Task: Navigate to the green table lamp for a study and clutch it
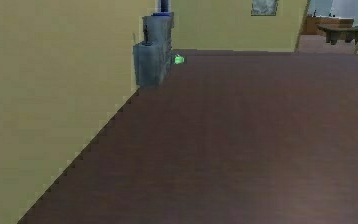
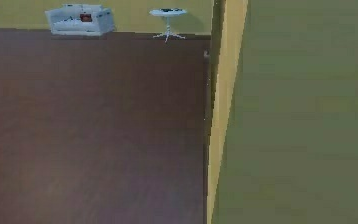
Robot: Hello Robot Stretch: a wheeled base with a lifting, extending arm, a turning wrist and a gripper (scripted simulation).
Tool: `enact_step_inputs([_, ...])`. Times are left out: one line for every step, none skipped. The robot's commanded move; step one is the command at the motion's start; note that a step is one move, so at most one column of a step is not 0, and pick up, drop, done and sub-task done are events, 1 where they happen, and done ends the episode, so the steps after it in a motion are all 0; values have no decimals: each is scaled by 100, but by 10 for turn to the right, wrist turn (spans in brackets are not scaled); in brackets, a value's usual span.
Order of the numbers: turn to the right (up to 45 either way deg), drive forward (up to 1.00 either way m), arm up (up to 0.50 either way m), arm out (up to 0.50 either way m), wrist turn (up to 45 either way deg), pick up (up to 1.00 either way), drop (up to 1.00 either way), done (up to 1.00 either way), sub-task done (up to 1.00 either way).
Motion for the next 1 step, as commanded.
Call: enact_step_inputs([30,0,0,0,0,0,0,0,0])
